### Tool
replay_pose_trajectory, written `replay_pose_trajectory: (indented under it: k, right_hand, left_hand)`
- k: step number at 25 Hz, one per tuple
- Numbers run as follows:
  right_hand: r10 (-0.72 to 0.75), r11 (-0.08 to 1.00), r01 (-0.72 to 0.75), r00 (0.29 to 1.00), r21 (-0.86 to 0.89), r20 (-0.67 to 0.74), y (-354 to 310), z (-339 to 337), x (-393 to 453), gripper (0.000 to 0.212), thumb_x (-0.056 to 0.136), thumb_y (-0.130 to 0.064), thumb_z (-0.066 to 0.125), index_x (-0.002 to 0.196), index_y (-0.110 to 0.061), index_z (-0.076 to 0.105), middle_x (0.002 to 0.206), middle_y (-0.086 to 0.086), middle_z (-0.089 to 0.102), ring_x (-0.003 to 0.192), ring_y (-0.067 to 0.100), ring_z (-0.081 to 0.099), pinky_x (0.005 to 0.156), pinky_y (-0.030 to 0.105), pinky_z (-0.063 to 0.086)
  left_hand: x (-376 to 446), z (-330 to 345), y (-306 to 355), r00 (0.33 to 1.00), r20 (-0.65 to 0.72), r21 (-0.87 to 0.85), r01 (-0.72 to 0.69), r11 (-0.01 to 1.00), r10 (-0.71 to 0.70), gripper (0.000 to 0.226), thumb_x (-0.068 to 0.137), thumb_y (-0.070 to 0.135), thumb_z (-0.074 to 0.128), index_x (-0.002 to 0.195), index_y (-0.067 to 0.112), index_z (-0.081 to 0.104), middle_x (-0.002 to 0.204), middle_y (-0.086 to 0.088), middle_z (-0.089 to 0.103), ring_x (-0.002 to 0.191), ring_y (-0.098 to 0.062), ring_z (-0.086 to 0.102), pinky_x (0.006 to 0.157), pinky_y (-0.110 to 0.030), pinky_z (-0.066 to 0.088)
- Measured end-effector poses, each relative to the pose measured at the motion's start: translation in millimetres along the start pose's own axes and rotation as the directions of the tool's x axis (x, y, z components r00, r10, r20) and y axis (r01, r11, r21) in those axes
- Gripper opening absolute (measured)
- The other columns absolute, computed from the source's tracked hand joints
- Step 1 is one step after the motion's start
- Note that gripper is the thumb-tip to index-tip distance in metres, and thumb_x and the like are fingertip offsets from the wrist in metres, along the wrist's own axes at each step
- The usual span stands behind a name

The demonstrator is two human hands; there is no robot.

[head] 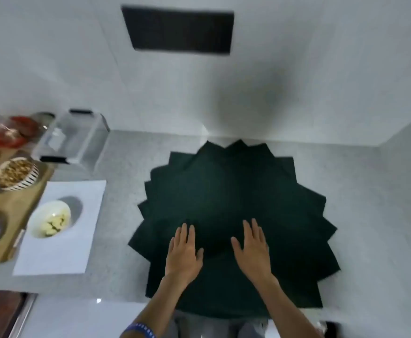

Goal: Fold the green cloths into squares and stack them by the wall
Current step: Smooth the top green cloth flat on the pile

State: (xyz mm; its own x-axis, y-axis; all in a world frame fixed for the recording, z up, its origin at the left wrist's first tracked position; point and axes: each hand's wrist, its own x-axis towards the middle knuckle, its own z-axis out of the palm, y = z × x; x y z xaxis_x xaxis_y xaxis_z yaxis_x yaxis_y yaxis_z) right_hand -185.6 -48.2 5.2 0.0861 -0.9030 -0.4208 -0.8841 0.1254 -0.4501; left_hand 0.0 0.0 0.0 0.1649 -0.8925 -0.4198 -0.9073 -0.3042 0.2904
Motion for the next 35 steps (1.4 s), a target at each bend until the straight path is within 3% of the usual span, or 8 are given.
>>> replay_pose_trajectory:
  k: [2, 5, 8, 14, 22, 25, 29, 35]
  right_hand:
    - [-0.049, 0.992, 0.046, 0.998, -0.119, -0.024, 12.0, 26.1, 8.6, 0.067, 0.101, -0.048, 0.036, 0.156, -0.022, 0.010, 0.165, 0.004, 0.003, 0.151, 0.028, 0.004, 0.120, 0.045, 0.017]
    - [-0.145, 0.962, 0.130, 0.988, -0.238, -0.048, 23.8, 60.3, 13.6, 0.067, 0.099, -0.050, 0.034, 0.156, -0.021, 0.014, 0.164, 0.007, 0.012, 0.150, 0.032, 0.011, 0.120, 0.051, 0.020]
    - [-0.190, 0.928, 0.154, 0.979, -0.338, -0.077, 32.8, 81.4, 19.6, 0.064, 0.100, -0.052, 0.031, 0.155, -0.021, 0.021, 0.163, 0.009, 0.016, 0.150, 0.035, 0.011, 0.118, 0.056, 0.022]
    - [-0.251, 0.907, 0.161, 0.949, -0.390, -0.192, 39.0, 100.0, 22.4, 0.062, 0.100, -0.050, 0.033, 0.153, -0.020, 0.029, 0.162, 0.010, 0.018, 0.150, 0.035, 0.010, 0.119, 0.056, 0.016]
    - [-0.346, 0.880, 0.192, 0.885, -0.434, -0.311, 50.6, 113.2, 25.7, 0.063, 0.098, -0.053, 0.028, 0.152, -0.021, 0.033, 0.160, 0.007, 0.026, 0.149, 0.032, 0.018, 0.116, 0.057, 0.023]
    - [-0.354, 0.878, 0.183, 0.871, -0.442, -0.341, 52.7, 116.3, 24.0, 0.063, 0.097, -0.056, 0.024, 0.151, -0.025, 0.033, 0.160, 0.002, 0.028, 0.149, 0.029, 0.018, 0.117, 0.053, 0.021]
    - [-0.354, 0.882, 0.204, 0.881, -0.424, -0.313, 52.0, 114.3, 19.7, 0.068, 0.093, -0.062, 0.011, 0.154, -0.035, 0.019, 0.164, -0.007, 0.011, 0.152, 0.023, 0.004, 0.122, 0.047, 0.007]
    - [-0.395, 0.854, 0.248, 0.881, -0.458, -0.259, 53.2, 112.9, 16.8, 0.081, 0.086, -0.065, -0.004, 0.156, -0.027, 0.010, 0.165, -0.002, 0.005, 0.152, 0.021, 0.000, 0.122, 0.043, 0.002]
  left_hand:
    - [14.1, 19.5, -1.7, 0.988, 0.093, 0.009, -0.124, 0.992, 0.123, 0.067, 0.101, 0.021, 0.039, 0.157, 0.017, 0.002, 0.165, -0.004, -0.007, 0.151, -0.020, -0.008, 0.124, -0.037, 0.003]
    - [27.1, 39.6, -14.1, 0.977, 0.090, 0.059, -0.200, 0.978, 0.194, 0.069, 0.098, 0.013, 0.041, 0.157, 0.023, 0.006, 0.165, -0.001, -0.009, 0.151, -0.018, -0.011, 0.123, -0.045, 0.007]
    - [34.5, 65.2, -34.3, 0.964, -0.041, 0.119, -0.258, 0.959, 0.264, 0.058, 0.099, 0.022, 0.036, 0.155, 0.025, 0.020, 0.165, 0.000, 0.007, 0.152, -0.019, 0.002, 0.121, -0.051, 0.017]
    - [38.0, 91.6, -20.0, 0.937, -0.232, 0.109, -0.244, 0.964, 0.263, 0.055, 0.098, 0.028, 0.029, 0.153, 0.022, 0.030, 0.164, -0.004, 0.017, 0.152, -0.022, 0.009, 0.120, -0.052, 0.015]
    - [45.2, 110.6, -29.0, 0.837, -0.403, 0.005, -0.403, 0.915, 0.370, 0.050, 0.099, 0.028, 0.036, 0.148, 0.022, 0.042, 0.161, 0.002, 0.027, 0.151, -0.016, 0.014, 0.120, -0.047, 0.013]
    - [45.2, 113.1, -29.5, 0.825, -0.408, 0.061, -0.404, 0.913, 0.392, 0.051, 0.100, 0.035, 0.029, 0.149, 0.027, 0.038, 0.161, 0.006, 0.025, 0.151, -0.011, 0.011, 0.120, -0.042, 0.011]
    - [42.3, 109.9, -27.1, 0.837, -0.389, 0.127, -0.364, 0.923, 0.384, 0.055, 0.101, 0.045, 0.013, 0.154, 0.036, 0.019, 0.163, 0.014, 0.006, 0.150, -0.005, -0.006, 0.123, -0.033, -0.004]
    - [35.8, 106.3, -26.2, 0.842, -0.360, 0.104, -0.393, 0.914, 0.403, 0.050, 0.105, 0.040, 0.025, 0.154, 0.032, 0.023, 0.165, 0.007, 0.011, 0.151, -0.012, 0.000, 0.123, -0.038, 0.000]
